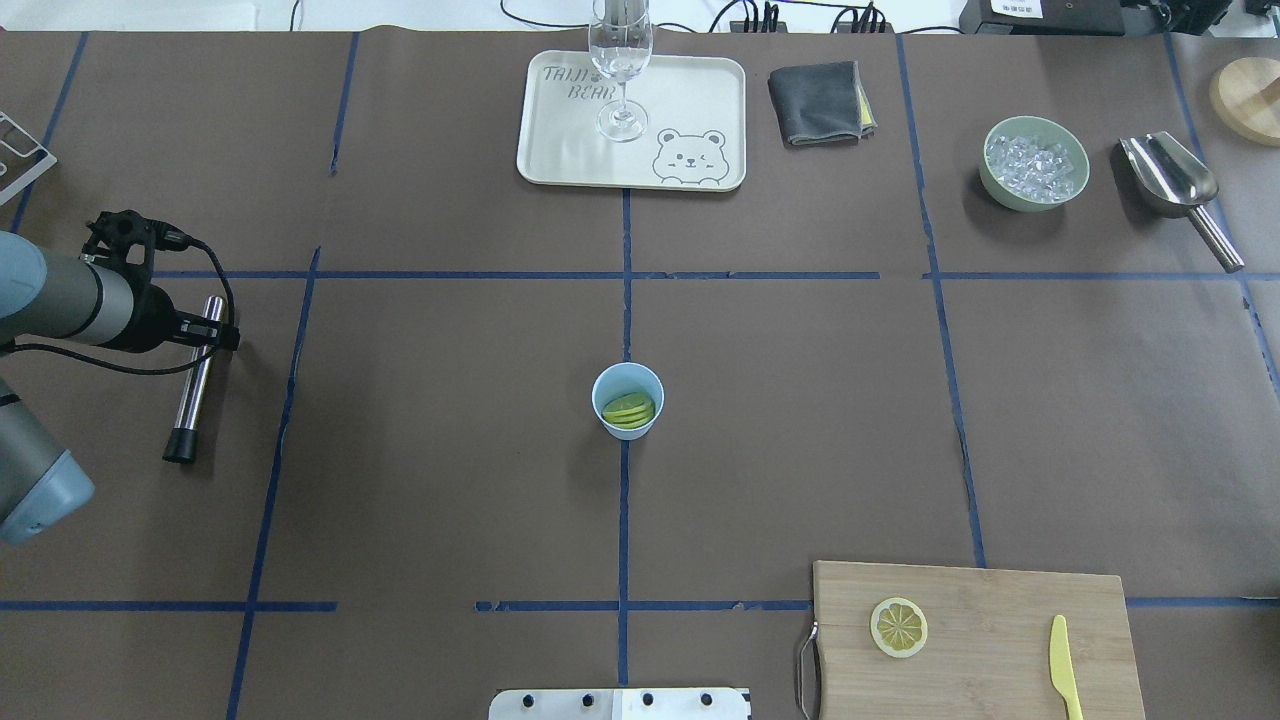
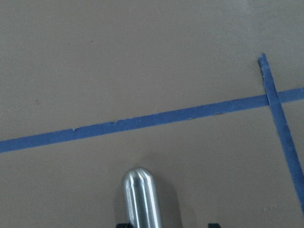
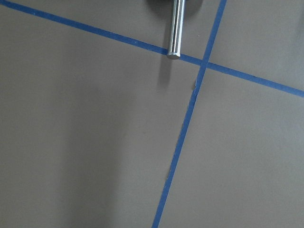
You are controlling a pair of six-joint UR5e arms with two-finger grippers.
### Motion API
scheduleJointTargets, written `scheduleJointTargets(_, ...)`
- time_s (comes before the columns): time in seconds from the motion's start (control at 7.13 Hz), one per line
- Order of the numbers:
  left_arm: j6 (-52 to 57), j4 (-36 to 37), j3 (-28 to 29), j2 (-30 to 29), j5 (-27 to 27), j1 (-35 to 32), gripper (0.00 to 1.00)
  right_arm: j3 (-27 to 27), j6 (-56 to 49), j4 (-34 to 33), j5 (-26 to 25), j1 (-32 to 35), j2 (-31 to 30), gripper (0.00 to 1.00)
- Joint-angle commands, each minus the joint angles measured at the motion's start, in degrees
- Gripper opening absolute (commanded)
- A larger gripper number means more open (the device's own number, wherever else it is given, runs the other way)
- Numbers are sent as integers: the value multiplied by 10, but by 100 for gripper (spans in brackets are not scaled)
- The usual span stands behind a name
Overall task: Squeeze lemon into cup
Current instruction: 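Reach the left gripper to the metal muddler and grasp it, then lift the muddler with the left gripper and carry it over the cup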
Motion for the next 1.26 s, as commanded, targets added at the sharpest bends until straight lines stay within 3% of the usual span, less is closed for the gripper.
scheduleJointTargets(0.0, 3, 6, -6, 0, 0, 1, 0, 0, 0, 0, 0, 3, 0, 100)
scheduleJointTargets(0.42, 13, 2, -73, -12, 3, -1, 0, 0, 0, 0, 0, 4, 0, 100)
scheduleJointTargets(0.84, 143, -19, -177, -97, 2, -14, 0, 0, -1, 0, 1, 10, -7, 100)
scheduleJointTargets(0.98, 126, -76, -180, -130, -1, -13, 0, 0, -1, 0, 1, 11, -10, 100)
scheduleJointTargets(1.12, 58, -179, -170, -133, 30, -10, 0, -1, -2, 0, 1, 15, -13, 100)
